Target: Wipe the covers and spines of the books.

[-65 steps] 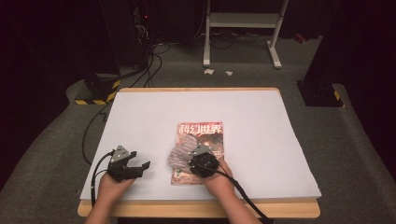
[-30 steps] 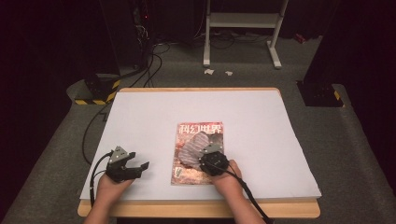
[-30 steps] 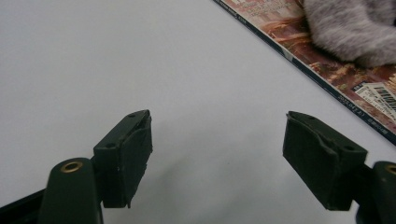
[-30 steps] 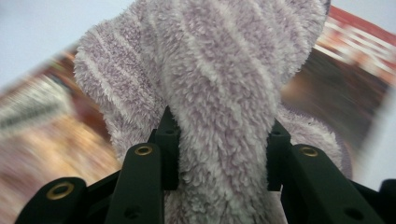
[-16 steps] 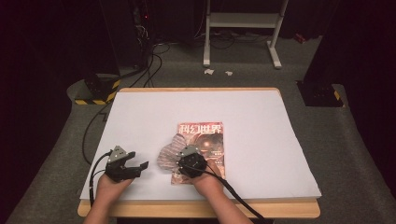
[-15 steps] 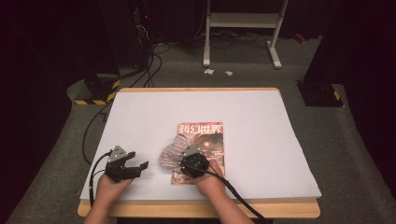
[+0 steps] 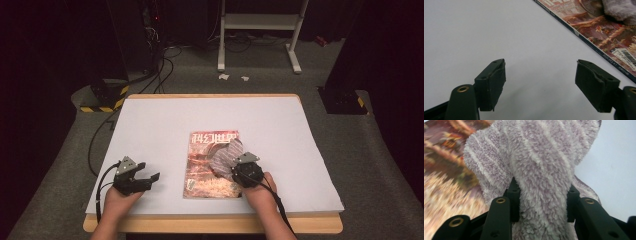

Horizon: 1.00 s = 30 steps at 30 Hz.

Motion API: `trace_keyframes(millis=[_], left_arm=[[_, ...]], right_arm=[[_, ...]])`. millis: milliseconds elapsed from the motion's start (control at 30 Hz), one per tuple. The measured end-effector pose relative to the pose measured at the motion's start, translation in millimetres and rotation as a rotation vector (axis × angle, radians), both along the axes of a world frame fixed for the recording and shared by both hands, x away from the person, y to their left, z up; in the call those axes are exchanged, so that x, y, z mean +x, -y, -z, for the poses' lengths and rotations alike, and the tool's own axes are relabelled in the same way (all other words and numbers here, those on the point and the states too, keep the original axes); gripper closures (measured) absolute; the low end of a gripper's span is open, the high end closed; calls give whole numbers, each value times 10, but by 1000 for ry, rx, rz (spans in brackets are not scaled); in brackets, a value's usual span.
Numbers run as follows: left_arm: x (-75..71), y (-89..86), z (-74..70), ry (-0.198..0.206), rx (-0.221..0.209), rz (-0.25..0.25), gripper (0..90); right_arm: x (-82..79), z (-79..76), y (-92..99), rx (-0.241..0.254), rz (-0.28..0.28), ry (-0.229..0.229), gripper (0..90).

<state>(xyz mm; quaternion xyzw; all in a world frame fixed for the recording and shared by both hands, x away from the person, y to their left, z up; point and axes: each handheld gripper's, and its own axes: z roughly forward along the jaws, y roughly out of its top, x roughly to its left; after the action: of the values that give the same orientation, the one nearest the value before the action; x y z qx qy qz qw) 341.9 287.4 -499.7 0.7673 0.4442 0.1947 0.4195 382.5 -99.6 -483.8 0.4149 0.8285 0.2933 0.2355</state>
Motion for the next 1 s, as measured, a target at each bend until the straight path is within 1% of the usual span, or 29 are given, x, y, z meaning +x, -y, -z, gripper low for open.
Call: trace_keyframes(millis=[167, 267, 400, 500, 567, 667, 733, 833, 900, 1000], left_arm=[[20, 17, 18, -8, 6, 10, 247], [27, 4, 14, -5, 4, 10, 247], [24, -3, 8, -4, -4, 10, 247], [23, 2, 8, -3, -5, 14, 246], [21, 0, 6, -3, -6, 16, 246], [18, -10, -1, -1, -10, 13, 246], [16, -18, -4, 1, -11, 12, 246], [13, -23, -6, 4, -14, 10, 246], [12, -22, -3, 3, -13, 9, 246], [8, -21, 2, -4, -9, 10, 246]], right_arm=[[240, 4, -172, -19, -12, -8, 618], [319, 2, -331, -19, -24, -15, 619], [332, 22, -663, -12, -77, -15, 620], [330, 30, -945, -13, -138, -12, 620], [325, 34, -1115, -9, -166, -14, 620], [323, 37, -1268, -18, -192, -9, 619], [329, 37, -1269, -13, -195, -10, 617], [337, 35, -1171, 3, -195, -22, 612], [332, 37, -1060, 4, -178, -16, 611], [317, 40, -802, 12, -135, -10, 612]])
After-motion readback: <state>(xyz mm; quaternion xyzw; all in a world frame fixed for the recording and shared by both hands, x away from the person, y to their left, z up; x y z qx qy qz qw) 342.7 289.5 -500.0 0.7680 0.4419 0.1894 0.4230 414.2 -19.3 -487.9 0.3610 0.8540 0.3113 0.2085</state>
